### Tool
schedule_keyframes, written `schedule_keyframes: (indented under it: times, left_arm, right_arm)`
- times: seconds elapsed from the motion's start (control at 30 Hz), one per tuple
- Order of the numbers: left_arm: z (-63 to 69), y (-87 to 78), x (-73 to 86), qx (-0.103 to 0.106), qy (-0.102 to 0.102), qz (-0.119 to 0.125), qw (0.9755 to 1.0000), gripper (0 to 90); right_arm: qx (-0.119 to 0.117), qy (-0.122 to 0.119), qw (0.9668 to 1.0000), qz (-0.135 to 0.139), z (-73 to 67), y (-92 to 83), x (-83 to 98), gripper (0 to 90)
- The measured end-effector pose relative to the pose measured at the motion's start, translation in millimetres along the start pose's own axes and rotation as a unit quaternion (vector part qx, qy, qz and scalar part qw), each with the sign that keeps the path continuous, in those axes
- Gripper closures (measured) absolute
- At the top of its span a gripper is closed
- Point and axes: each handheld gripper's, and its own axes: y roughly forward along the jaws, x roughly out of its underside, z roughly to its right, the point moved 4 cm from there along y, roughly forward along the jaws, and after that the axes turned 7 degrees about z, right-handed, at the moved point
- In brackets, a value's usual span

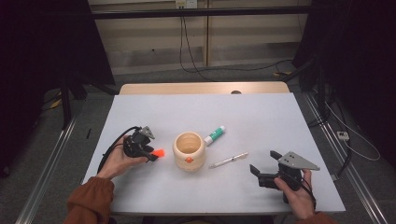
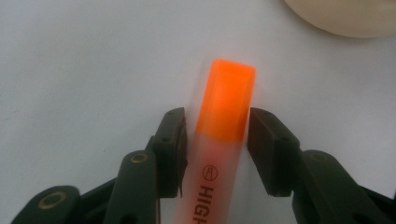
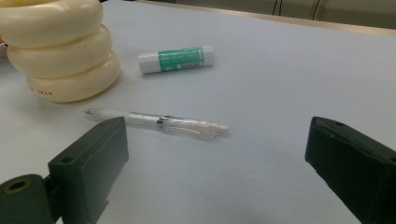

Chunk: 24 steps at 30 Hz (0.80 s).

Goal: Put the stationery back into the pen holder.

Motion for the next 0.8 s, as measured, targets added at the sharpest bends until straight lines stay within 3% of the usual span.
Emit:
schedule_keyframes:
  times: [0.4, 0.6, 0.8]
  left_arm:
    - [2.6, 0.0, -1.6, 0.003, 0.012, -0.011, 0.9999, 67.1]
    - [2.9, -1.1, -1.7, 0.002, 0.002, -0.008, 1.0, 67.2]
    - [2.0, -4.1, -1.7, 0.0, -0.019, 0.019, 0.9996, 67.3]
  right_arm:
    - [0.0, 0.001, 1.0, -0.001, -0.4, 0.3, 0.1, 6.1]
    - [0.0, 0.0, 1.0, -0.001, 0.0, 0.6, 0.2, 6.1]
    - [-0.001, 0.0, 1.0, -0.001, 0.0, 0.5, 0.2, 6.1]
